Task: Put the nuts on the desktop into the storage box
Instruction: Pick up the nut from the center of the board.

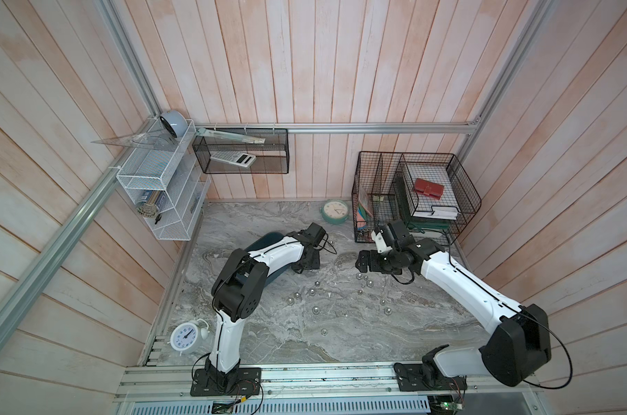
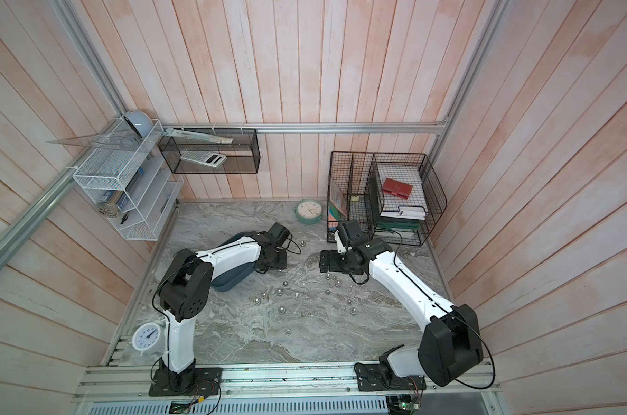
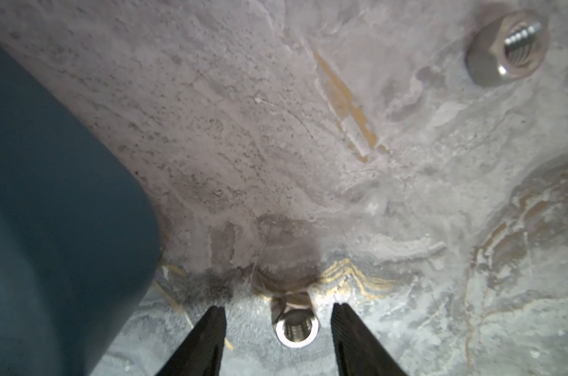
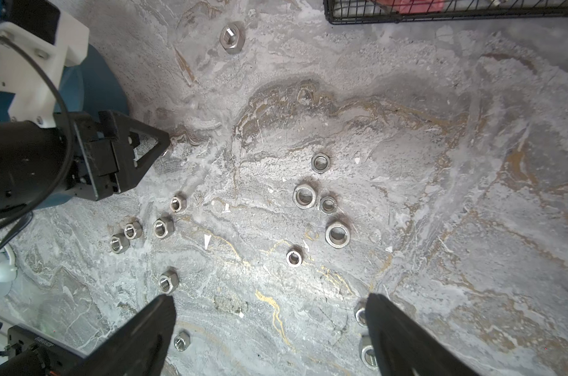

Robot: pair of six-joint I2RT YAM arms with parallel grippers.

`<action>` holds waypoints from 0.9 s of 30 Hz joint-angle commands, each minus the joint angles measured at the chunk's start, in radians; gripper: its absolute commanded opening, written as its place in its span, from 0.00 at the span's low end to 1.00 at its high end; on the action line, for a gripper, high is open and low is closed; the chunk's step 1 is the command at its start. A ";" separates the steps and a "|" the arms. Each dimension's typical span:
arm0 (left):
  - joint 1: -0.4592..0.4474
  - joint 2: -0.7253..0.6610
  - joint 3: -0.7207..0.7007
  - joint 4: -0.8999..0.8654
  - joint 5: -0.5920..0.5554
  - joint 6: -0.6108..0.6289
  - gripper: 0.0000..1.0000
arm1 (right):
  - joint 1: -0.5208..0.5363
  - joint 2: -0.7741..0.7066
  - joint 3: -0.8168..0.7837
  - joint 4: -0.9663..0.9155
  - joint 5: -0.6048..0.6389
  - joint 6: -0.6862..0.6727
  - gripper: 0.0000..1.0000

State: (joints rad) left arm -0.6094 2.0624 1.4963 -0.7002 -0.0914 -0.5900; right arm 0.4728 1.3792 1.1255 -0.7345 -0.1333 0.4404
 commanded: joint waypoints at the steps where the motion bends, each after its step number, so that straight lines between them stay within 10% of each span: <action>1: 0.001 0.026 0.021 -0.014 -0.004 0.009 0.58 | 0.006 -0.020 -0.013 -0.003 -0.012 0.000 0.98; 27: -0.019 0.061 0.027 -0.046 -0.006 0.010 0.40 | 0.006 -0.022 -0.021 0.006 -0.012 0.014 0.98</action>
State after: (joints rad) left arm -0.6178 2.1029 1.5261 -0.7406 -0.1093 -0.5873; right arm 0.4728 1.3762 1.1133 -0.7326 -0.1364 0.4442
